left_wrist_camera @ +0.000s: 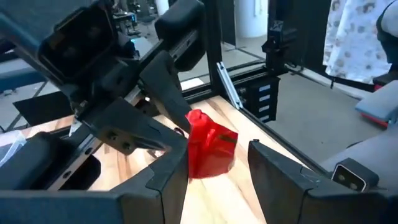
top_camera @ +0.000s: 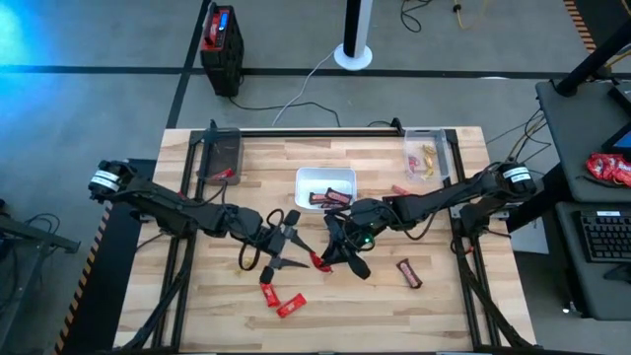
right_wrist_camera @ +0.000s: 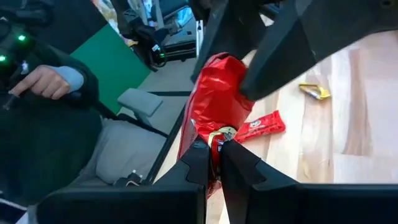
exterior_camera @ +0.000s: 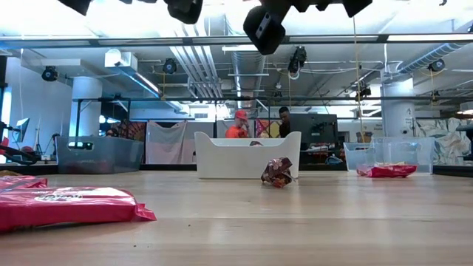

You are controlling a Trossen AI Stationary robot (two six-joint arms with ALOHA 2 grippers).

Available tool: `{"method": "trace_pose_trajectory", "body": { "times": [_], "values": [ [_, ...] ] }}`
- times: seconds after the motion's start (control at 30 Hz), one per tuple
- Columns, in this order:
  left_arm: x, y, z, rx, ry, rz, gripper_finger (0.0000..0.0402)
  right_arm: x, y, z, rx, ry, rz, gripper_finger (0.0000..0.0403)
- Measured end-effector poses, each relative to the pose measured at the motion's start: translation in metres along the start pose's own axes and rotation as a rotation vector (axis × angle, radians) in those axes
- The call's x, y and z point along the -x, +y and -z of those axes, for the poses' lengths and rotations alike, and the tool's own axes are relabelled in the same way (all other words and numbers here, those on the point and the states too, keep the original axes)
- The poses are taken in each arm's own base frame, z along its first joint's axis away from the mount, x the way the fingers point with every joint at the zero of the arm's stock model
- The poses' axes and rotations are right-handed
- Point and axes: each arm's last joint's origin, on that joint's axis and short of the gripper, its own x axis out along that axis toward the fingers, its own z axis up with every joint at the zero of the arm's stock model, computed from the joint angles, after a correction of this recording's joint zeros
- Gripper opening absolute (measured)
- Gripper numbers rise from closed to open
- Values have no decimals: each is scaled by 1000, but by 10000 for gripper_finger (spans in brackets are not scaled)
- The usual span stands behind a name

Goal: Sort candy by brand, put in halloween buckets
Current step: Put the red chocolate bar into the black bin

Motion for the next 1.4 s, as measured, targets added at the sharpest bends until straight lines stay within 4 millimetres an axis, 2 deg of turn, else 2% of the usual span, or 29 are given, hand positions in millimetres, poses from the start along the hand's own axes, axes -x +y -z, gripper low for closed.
{"method": "trace_pose_trajectory", "body": {
  "times": [0.4,0.5,0.63,0.73,0.87,1.1,1.3,1.4],
  "values": [
    [0,2,1,-1,4,-11,145,0,0,0,6,3,-19,18],
    [0,2,1,-2,2,-11,112,0,0,0,13,3,-17,18],
    [0,1,1,-28,2,-8,23,0,-1,0,10,9,-15,18],
    [0,2,0,-28,4,-19,14,0,-1,0,4,8,-13,26],
    [2,3,1,-27,27,-51,4,2,-5,-1,-35,6,15,51],
    [13,5,-1,-27,99,-133,1,10,-11,-3,-50,7,84,121],
    [38,7,-5,-5,218,-277,0,24,-22,-10,-65,-19,156,164],
    [58,11,-4,37,315,-478,0,35,-28,-14,-91,-32,282,175]
  ]
}}
